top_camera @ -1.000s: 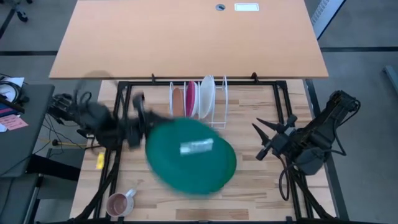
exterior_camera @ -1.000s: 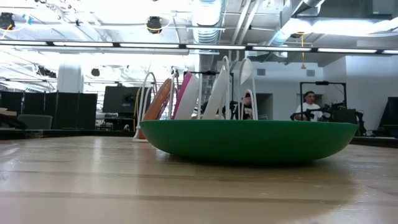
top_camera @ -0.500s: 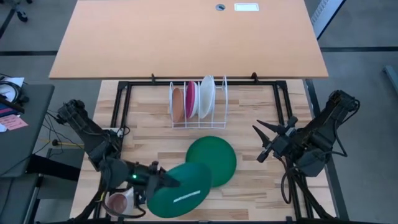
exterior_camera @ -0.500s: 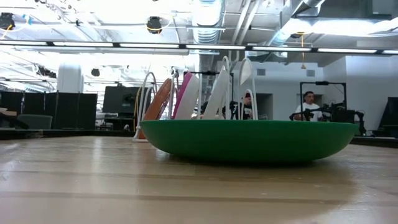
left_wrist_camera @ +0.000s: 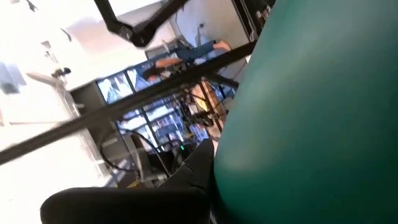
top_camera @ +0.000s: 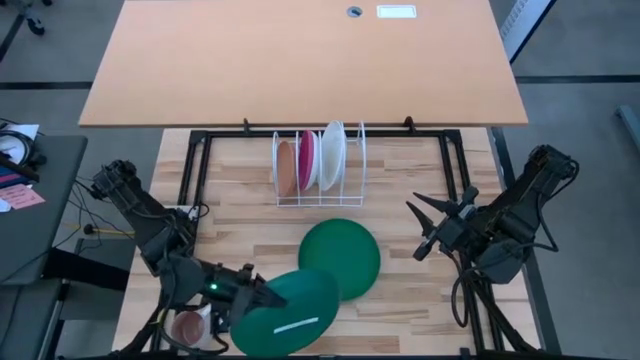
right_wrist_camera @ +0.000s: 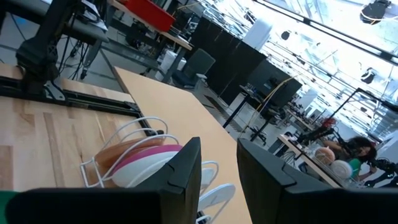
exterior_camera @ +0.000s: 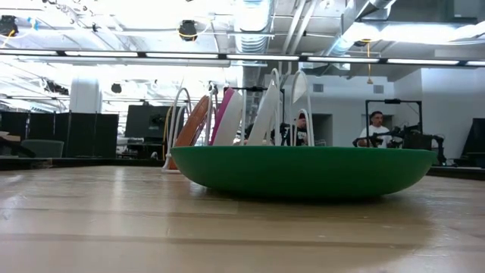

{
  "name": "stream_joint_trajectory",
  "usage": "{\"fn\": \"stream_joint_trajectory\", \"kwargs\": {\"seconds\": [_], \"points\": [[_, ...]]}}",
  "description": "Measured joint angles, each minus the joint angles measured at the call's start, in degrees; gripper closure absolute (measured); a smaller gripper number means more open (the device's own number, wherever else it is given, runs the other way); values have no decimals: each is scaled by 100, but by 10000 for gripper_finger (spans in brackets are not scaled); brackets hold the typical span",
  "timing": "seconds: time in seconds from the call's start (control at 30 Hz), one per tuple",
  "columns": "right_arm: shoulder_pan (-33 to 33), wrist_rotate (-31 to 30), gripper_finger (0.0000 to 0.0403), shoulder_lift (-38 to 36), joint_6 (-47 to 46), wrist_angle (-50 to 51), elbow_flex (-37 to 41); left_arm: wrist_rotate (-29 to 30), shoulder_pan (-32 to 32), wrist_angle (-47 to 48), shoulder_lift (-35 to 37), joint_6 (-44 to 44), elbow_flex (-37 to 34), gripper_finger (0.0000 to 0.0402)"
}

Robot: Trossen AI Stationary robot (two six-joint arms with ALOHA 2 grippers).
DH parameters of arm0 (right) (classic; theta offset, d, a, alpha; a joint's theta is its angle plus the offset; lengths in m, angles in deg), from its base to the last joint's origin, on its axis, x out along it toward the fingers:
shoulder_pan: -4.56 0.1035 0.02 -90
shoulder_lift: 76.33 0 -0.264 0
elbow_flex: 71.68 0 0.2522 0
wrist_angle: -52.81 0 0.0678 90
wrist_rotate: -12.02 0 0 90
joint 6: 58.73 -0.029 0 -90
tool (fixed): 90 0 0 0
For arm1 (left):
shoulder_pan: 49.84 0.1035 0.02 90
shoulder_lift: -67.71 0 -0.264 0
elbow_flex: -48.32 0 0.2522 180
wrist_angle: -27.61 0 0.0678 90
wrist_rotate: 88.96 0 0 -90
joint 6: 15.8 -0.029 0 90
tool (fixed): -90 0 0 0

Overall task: Sort dishes
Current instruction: Put the dark green plate in the dish rack

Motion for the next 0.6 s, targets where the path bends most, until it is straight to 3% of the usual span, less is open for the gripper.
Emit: {"fn": "stream_joint_trajectory", "kwargs": {"seconds": [0.6], "points": [[0,0,294,0,-2,22,0,903,1033,-237,10,1213,0,379]]}}
